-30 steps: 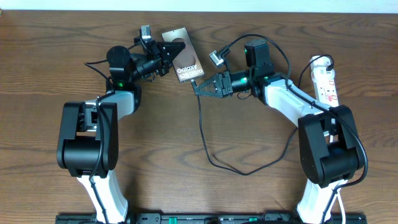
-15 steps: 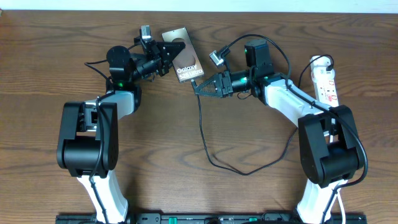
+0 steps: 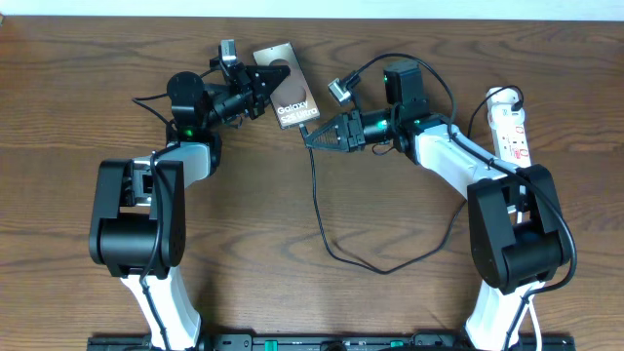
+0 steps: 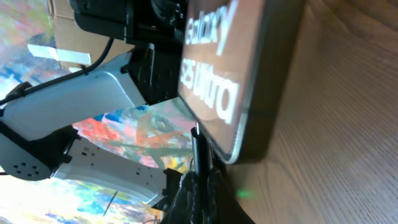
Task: Plug charger to phone and switch on socket
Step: 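Hold the USB-C plug pressed into the phone's bottom port with right gripper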
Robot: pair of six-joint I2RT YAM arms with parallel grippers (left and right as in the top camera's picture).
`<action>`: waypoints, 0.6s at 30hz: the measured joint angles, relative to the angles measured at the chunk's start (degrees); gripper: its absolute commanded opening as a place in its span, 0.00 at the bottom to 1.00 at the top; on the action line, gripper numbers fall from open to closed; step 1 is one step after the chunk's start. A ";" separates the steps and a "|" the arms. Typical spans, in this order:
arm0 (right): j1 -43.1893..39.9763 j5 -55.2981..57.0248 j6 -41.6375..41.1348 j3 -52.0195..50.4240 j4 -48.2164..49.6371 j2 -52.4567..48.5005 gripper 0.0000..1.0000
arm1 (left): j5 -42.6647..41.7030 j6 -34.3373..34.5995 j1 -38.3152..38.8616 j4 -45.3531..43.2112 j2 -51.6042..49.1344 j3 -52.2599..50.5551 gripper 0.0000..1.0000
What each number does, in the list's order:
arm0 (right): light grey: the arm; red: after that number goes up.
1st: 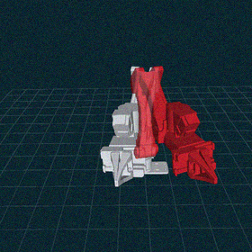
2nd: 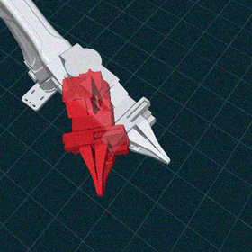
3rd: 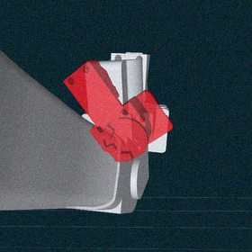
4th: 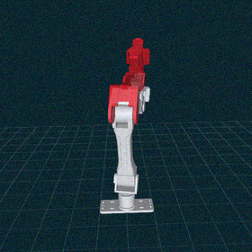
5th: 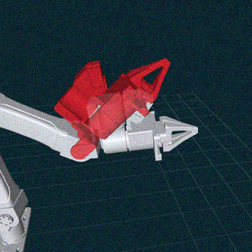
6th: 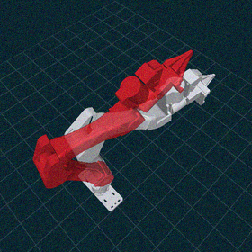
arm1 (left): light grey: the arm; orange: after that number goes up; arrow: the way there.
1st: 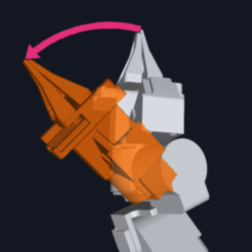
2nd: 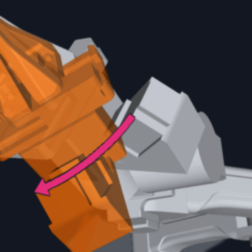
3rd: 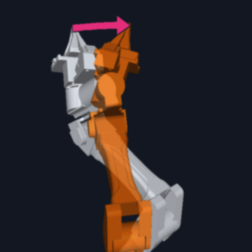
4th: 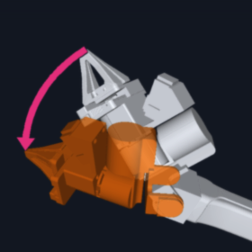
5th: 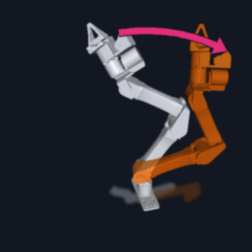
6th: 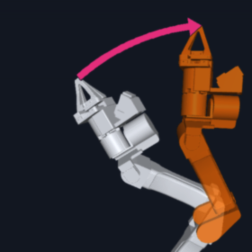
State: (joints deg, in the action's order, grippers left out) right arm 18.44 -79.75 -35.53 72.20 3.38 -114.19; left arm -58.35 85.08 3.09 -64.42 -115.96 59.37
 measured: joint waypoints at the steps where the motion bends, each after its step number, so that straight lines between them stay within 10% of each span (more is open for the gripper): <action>1: 0.00 -0.11 -0.09 0.00 0.20 0.00 0.01 | 0.00 0.00 0.02 0.00 0.00 0.00 0.08; 18: 0.00 0.22 -0.31 0.00 -1.22 0.00 0.01 | -0.22 -0.02 0.02 0.00 0.00 0.00 0.07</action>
State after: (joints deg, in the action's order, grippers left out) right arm 18.44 -79.53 -35.83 72.20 2.15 -114.19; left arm -58.57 85.06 3.11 -64.42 -115.96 59.37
